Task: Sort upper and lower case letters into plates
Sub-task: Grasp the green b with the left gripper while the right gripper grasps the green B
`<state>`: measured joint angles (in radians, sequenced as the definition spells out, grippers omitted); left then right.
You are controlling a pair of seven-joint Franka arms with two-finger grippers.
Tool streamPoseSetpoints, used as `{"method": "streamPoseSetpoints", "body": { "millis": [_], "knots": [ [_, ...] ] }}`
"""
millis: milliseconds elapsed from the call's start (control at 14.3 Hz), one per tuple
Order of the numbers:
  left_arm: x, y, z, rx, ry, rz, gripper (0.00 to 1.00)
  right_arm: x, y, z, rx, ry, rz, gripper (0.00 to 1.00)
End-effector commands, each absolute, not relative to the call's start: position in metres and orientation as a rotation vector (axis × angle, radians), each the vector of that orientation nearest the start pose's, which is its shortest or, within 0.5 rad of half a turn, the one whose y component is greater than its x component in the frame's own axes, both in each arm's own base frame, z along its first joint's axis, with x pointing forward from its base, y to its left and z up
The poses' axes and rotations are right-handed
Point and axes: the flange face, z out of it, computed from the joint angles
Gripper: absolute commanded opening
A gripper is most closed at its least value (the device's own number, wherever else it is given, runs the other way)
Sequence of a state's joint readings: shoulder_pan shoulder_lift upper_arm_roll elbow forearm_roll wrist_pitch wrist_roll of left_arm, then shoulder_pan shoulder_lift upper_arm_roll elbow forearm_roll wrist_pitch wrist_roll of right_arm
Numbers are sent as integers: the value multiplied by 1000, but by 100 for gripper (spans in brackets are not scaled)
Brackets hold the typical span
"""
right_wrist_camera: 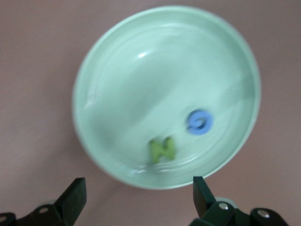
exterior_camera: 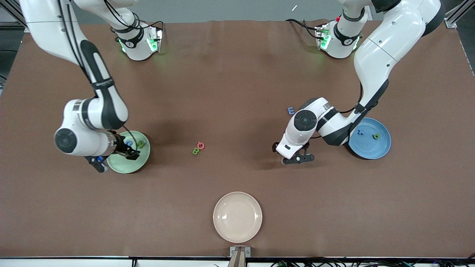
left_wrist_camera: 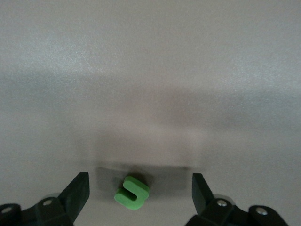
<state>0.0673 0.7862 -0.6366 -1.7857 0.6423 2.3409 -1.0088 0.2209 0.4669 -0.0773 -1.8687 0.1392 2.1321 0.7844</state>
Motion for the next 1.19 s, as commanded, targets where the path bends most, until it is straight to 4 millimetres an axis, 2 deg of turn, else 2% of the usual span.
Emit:
{"method": "streamPoseSetpoints", "body": {
  "millis": [0,70,280,350,420,561,771,981,1121],
  "knots": [
    [564,-319,178,-3111,-194,18,86,602,145,248,-2959,1030,230,100],
    [563,-319,178,-3109,-196,19,80,600,165,242,-2967,987,193,100],
    [561,-317,178,-3099,-192,31,64,597,201,238,-2942,935,137,100],
    [559,-317,176,-3095,-188,36,61,594,215,238,-2934,914,132,100],
    [558,-317,175,-3091,-186,43,60,593,220,234,-2933,905,120,100],
    [557,-318,175,-3091,-183,45,57,583,248,220,-2944,860,103,100],
    [555,-318,173,-3089,-180,54,41,577,270,191,-2925,904,49,100],
    [554,-317,172,-3088,-183,57,20,573,285,184,-2929,904,53,99],
    [554,-315,172,-3085,-188,58,11,576,297,178,-2922,924,49,98]
  ]
}}
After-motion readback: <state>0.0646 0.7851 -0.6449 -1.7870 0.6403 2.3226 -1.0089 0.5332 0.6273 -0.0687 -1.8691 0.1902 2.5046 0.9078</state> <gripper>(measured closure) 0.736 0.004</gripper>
